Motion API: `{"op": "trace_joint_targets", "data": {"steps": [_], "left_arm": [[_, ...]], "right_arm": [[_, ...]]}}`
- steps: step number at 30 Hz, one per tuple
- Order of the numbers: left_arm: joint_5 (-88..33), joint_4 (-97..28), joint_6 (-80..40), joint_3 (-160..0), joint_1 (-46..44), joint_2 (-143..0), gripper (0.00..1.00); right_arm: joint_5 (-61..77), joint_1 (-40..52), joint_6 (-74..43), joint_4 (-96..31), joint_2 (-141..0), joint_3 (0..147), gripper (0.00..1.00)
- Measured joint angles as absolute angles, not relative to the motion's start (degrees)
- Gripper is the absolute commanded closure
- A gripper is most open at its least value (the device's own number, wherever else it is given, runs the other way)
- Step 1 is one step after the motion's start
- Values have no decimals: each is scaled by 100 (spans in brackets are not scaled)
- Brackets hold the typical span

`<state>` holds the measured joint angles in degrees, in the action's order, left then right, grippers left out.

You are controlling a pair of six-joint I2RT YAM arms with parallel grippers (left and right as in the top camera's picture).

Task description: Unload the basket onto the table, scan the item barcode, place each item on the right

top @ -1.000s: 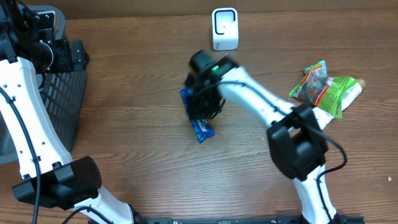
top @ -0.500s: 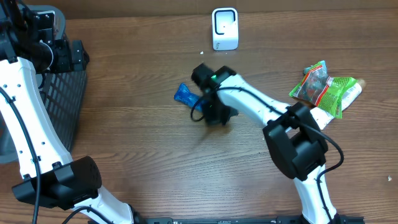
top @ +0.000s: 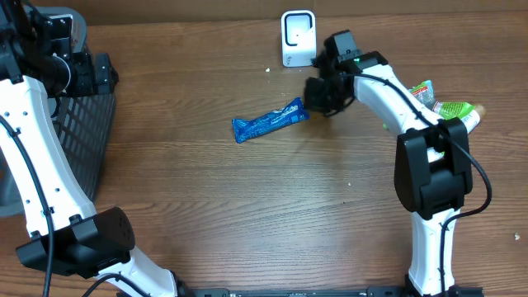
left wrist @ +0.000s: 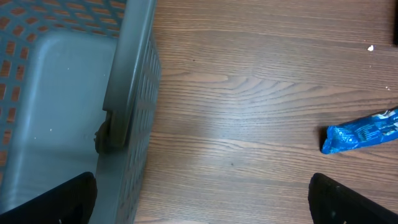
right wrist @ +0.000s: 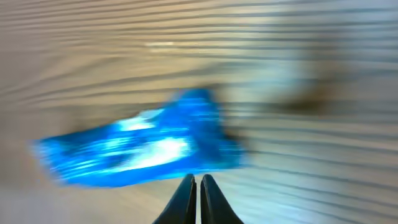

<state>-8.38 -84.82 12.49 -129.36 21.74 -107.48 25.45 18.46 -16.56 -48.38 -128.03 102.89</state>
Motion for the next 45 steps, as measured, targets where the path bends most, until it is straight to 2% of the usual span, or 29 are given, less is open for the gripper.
{"op": "trace_joint_targets", "data": {"steps": [4,14,24,27,37,45], "left_arm": [[-838,-8482,1249,-12936,2174,-10748,0],[-838,-8482,1249,-12936,2174,-10748,0],[-838,-8482,1249,-12936,2174,-10748,1],[-840,-8484,1249,-12936,2174,-10748,0],[-838,-8482,1249,-12936,2174,-10748,0],[-838,-8484,1249,-12936,2174,-10748,0]], "right_arm": [[2895,2261,-1890,-4237,-12803,10309,93],[1063,3621,-2724,-3024,-12971,10320,91],[178,3940,-2856,-2976,-13336,10320,85],[113,3935,-2849,-3286,-13347,10324,84],[854,3787,-2545,-5653,-13336,10641,83],[1763,2893,-1868,-6899,-12958,11539,80]]}}
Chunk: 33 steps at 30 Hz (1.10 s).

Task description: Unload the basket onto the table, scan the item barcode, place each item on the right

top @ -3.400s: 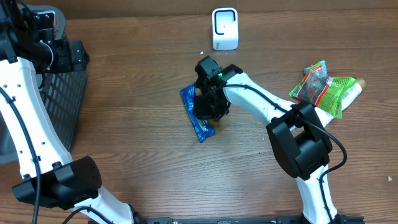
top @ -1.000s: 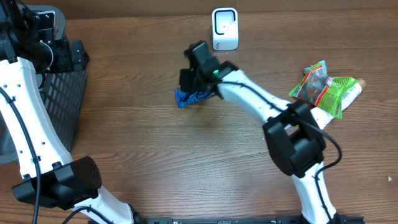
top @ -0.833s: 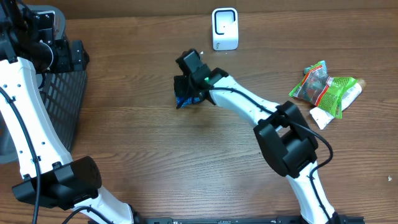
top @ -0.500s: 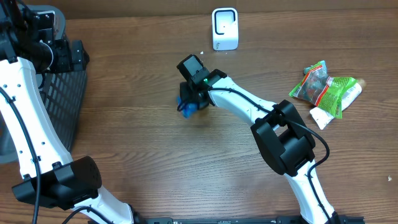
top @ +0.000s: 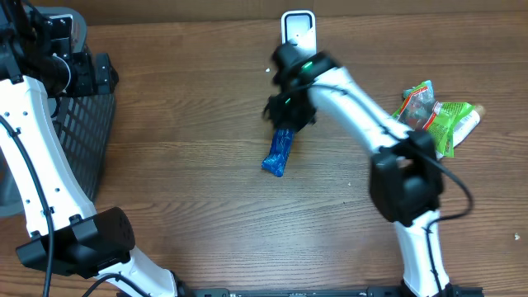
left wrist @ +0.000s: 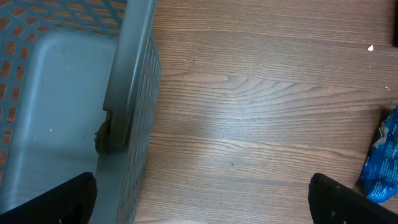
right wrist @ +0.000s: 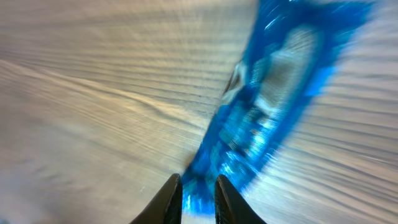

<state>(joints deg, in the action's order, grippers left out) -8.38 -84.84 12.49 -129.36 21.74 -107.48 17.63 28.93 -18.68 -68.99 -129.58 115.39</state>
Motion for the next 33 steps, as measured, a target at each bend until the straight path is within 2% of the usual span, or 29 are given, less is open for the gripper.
{"op": "trace_joint_targets", "data": {"steps": [5,7,12,21,33], "left_arm": [[-838,-8482,1249,-12936,2174,-10748,0],[-838,-8484,1249,-12936,2174,-10748,0],[-838,-8482,1249,-12936,2174,-10748,0],[-838,-8484,1249,-12936,2174,-10748,0],[-838,-8482,1249,-12936,2174,-10748,0]], "right_arm": [[2346,2071,-1533,-7247,-12398,11701,78],[2569,1780,-1485,-7164,-12333,11616,66],[3218,1520,-1435,-6532,-12333,10499,53],[3881,1822,-1739,-4932,-12357,9111,54],[3728,2001,-2829,-2810,-12355,7999,54]]}}
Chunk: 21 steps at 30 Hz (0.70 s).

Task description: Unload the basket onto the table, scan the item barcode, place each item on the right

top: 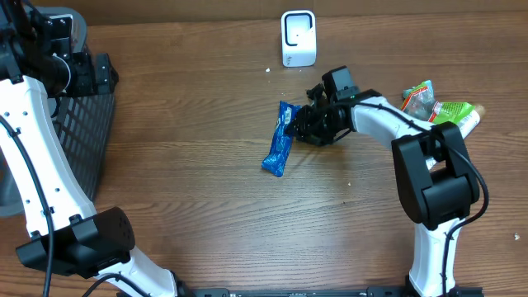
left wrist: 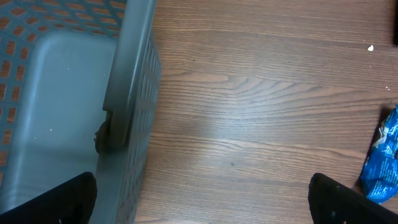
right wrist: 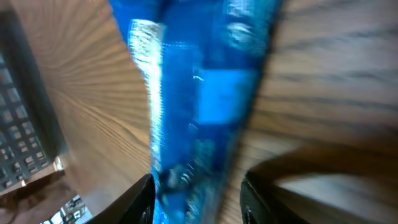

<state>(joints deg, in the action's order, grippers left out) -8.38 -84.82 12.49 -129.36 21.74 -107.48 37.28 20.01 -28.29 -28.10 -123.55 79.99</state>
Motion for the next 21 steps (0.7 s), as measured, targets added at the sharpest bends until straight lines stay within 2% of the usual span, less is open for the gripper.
{"op": "trace_joint_targets", "data": {"steps": [10,15,21], "left_arm": [[-840,-8482,1249,-12936,2174,-10748,1],[-840,-8484,1249,-12936,2174,-10748,0],[-838,-8482,1249,-12936,2174,-10748,0]], "right_arm": [[3476,2307,-3437,-2574,-12355,7907,73],[3474,2307,-3479,-2615,-12355,7874,96],[3940,2261,-2930,-2652,-12352,7822,96]]}}
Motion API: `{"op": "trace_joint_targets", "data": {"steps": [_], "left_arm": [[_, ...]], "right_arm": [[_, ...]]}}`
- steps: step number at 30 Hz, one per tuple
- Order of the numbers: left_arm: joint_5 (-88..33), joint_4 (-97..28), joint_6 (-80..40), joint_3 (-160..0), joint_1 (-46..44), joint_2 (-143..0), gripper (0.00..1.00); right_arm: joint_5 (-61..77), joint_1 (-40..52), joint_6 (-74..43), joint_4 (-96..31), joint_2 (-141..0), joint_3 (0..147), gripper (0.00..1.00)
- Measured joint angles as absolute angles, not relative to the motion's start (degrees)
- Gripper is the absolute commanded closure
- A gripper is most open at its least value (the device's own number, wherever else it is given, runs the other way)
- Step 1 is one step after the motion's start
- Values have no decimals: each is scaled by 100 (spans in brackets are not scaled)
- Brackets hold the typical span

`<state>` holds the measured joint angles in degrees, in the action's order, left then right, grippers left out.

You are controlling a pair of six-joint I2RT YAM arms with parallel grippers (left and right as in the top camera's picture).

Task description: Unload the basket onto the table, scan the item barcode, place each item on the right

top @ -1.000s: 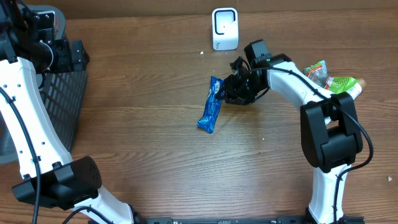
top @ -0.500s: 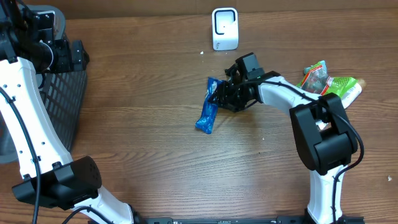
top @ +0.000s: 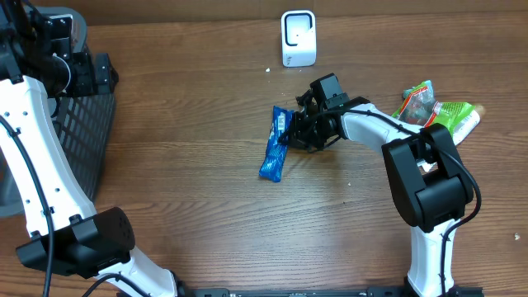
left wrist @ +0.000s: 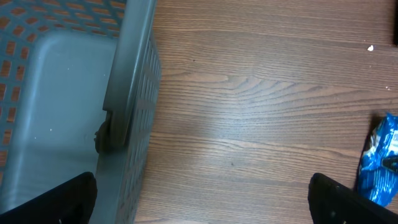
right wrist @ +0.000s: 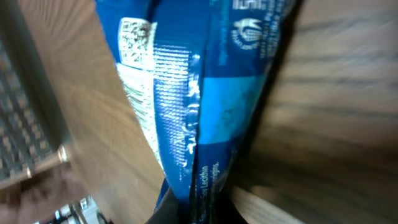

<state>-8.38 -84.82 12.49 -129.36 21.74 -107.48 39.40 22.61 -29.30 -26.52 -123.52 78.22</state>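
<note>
The blue snack wrapper (top: 271,148) lies on the table, running near to far. My right gripper (top: 295,132) is low at the wrapper's far right side. In the right wrist view the wrapper (right wrist: 199,93) fills the middle, showing a QR code and white print, and my right gripper (right wrist: 200,208) is shut on its near end. The white scanner (top: 298,38) stands at the back edge, apart from the wrapper. My left gripper (left wrist: 202,196) hangs open over the basket's rim, with the wrapper (left wrist: 376,163) at the right edge of its view.
A dark mesh basket (top: 82,132) stands at the left, seen as a grey wall (left wrist: 127,93) in the left wrist view. Green snack packets (top: 437,106) lie at the right. A white crumb (top: 266,69) sits near the scanner.
The right jaws stood wide on either side of the wrapper; now they are shut on it. The wrapper has shifted slightly left. The left arm has not moved.
The wrapper lay crosswise at mid-table with my shut right gripper at its right end. Then it was turned to run near to far, jaws slightly apart at its far end. Later the gripper was at its right side, wide open, and now grips it.
</note>
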Motion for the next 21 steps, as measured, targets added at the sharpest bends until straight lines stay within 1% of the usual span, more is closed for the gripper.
{"op": "trace_joint_targets", "data": {"steps": [5,10,16,21], "left_arm": [[-838,-8482,1249,-12936,2174,-10748,0],[-838,-8484,1249,-12936,2174,-10748,0],[-838,-8482,1249,-12936,2174,-10748,0],[-840,-8482,1249,-12936,2174,-10748,0]], "right_arm": [[4259,2126,-2163,-2816,-12092,7706,96],[4300,1981,-1356,-2998,-11133,7679,96],[3686,1992,-548,-3487,-9690,7682,96],[3026,1992,45,-3938,-9002,7684,96]]}}
